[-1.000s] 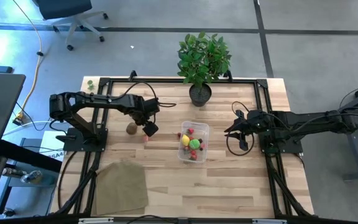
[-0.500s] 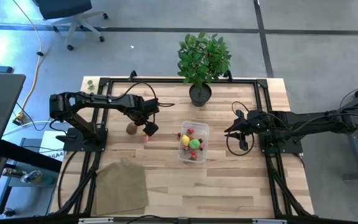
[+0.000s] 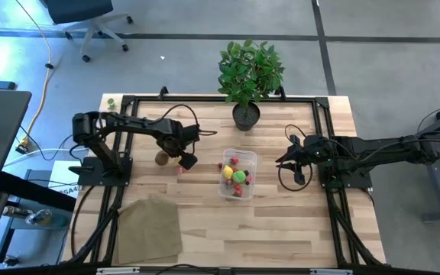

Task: Pick and placing Produce into tupperware
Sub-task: Put the lemon into the transparent container

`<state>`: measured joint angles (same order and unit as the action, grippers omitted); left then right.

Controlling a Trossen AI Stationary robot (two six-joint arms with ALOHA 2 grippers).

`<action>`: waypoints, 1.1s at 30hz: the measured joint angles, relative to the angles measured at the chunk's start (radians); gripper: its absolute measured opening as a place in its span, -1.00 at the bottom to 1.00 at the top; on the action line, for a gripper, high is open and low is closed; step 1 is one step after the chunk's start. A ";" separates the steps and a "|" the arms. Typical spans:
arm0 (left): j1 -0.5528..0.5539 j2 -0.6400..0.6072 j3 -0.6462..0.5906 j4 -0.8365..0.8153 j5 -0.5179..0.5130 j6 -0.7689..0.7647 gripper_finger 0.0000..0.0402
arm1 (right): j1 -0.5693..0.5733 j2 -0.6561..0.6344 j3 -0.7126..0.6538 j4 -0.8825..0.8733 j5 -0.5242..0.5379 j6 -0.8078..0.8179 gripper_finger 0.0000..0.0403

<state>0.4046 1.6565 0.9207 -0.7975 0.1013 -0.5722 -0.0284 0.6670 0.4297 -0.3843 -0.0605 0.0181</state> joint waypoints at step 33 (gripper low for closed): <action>0.000 0.011 0.000 0.007 -0.016 -0.016 -0.04 | 0.000 0.000 0.000 0.000 0.000 0.000 -0.64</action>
<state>0.4049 1.6676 0.9203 -0.7906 0.0853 -0.5886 -0.0284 0.6670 0.4297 -0.3843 -0.0605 0.0182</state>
